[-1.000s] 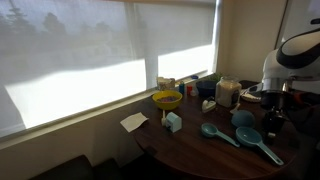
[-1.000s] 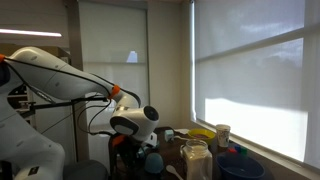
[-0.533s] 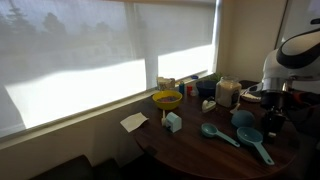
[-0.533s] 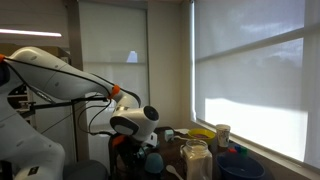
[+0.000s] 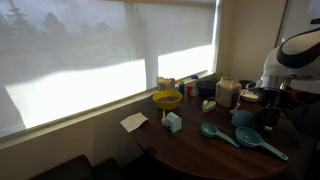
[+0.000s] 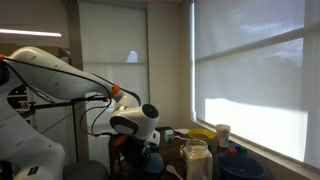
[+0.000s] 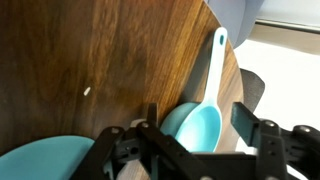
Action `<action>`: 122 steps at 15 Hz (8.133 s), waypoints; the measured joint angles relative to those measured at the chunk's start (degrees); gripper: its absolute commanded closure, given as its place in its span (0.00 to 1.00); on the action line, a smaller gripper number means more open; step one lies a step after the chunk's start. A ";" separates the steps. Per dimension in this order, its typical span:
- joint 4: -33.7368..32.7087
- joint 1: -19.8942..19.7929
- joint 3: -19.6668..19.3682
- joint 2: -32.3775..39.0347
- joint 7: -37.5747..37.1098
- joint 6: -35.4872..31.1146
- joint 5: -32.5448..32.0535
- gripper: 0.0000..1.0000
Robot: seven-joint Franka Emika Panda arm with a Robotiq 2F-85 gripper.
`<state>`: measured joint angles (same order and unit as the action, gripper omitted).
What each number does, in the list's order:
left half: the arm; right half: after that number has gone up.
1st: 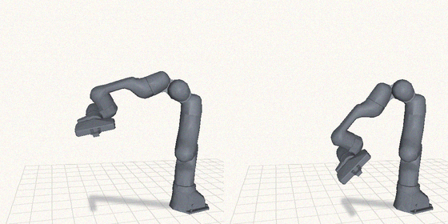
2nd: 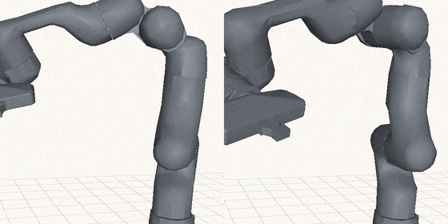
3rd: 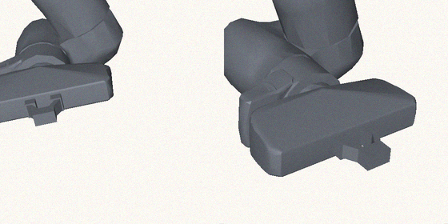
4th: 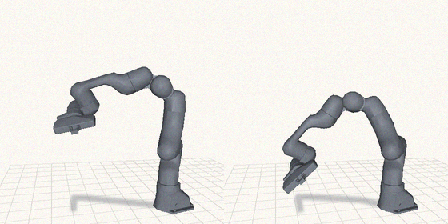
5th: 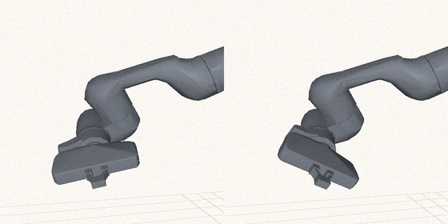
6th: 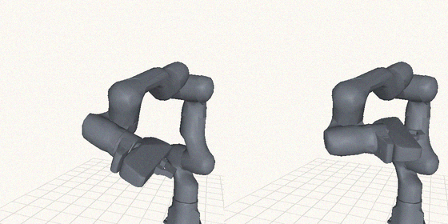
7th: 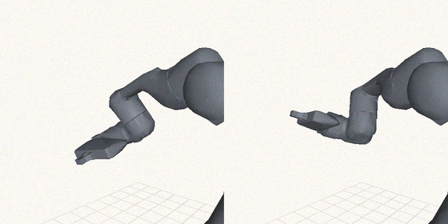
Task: Turn the three serving spoons upside down, starting with one on far right moving to the far left
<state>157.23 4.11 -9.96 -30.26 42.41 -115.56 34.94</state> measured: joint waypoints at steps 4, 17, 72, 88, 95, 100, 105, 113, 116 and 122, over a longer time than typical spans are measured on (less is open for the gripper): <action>0.03 0.27 0.00 0.00 0.32 -0.06 0.34 0.00; 0.01 -1.18 -0.48 -1.01 1.05 11.06 -5.09 0.03; 0.13 2.33 4.74 1.76 -0.63 7.43 2.59 0.46; -0.15 1.99 4.92 3.23 -0.28 4.55 3.55 0.98; -0.23 0.21 5.21 -0.52 -5.33 5.95 -6.04 0.98; -1.22 0.49 8.43 -3.21 -15.01 8.60 -16.86 0.98; -3.57 2.03 14.62 -3.46 -24.23 10.50 -27.34 0.98; -4.90 4.52 19.90 -3.06 -31.07 12.30 -39.05 0.98; -4.92 5.27 21.67 -2.26 -32.77 12.38 -42.39 0.98; -5.32 6.76 25.50 0.99 -37.23 13.32 -49.76 0.98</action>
<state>151.91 10.87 15.54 -29.26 5.18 -102.24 -14.82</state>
